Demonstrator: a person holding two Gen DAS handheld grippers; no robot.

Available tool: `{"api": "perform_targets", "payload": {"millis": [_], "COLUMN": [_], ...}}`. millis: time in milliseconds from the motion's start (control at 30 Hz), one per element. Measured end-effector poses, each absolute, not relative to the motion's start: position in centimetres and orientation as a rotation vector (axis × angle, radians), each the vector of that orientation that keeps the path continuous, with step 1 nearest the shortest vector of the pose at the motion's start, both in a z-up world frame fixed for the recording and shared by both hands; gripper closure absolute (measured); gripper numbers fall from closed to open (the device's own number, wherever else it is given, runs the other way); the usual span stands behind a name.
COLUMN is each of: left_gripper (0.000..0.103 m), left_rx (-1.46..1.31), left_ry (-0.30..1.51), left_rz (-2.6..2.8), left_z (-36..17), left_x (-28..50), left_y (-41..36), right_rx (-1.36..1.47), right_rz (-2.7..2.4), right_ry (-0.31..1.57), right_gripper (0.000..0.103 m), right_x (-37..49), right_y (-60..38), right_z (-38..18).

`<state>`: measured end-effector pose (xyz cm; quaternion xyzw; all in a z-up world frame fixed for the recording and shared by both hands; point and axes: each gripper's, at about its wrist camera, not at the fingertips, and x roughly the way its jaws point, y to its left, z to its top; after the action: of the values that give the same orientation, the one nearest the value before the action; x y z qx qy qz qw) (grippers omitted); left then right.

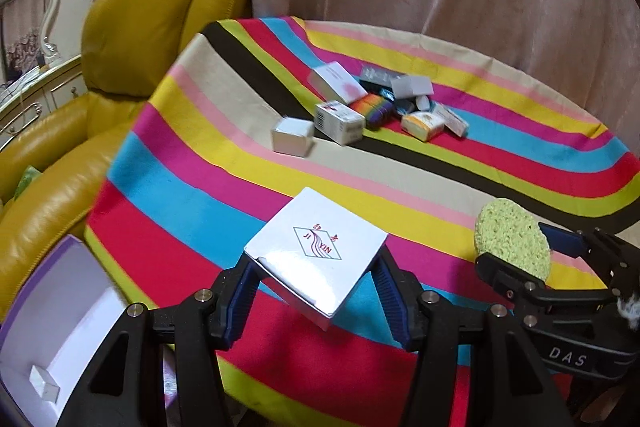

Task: Organize objects
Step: 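Carry the white red-logo box in the left tool while the right tool carries the sponge, then open the left tool over the storage box while the right tool releases the green sponge there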

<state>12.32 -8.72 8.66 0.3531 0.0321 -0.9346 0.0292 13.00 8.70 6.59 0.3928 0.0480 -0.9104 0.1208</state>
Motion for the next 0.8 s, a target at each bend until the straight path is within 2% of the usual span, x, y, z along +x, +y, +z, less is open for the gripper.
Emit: {"api": "perform_targets", "payload": {"millis": [800], "left_gripper": [0.046], "left_rx": [0.972], "left_ry": [0.245], "left_rz": [-2.728], "left_z": [10.2], "left_x": [21.3], "left_y": [-20.0], "right_rx": [0.948], "right_rz": [-2.377], "right_ry": [0.37], "right_gripper": [0.02], "right_x": [18.9], "right_y": [-5.2], "right_z": [9.9]}}
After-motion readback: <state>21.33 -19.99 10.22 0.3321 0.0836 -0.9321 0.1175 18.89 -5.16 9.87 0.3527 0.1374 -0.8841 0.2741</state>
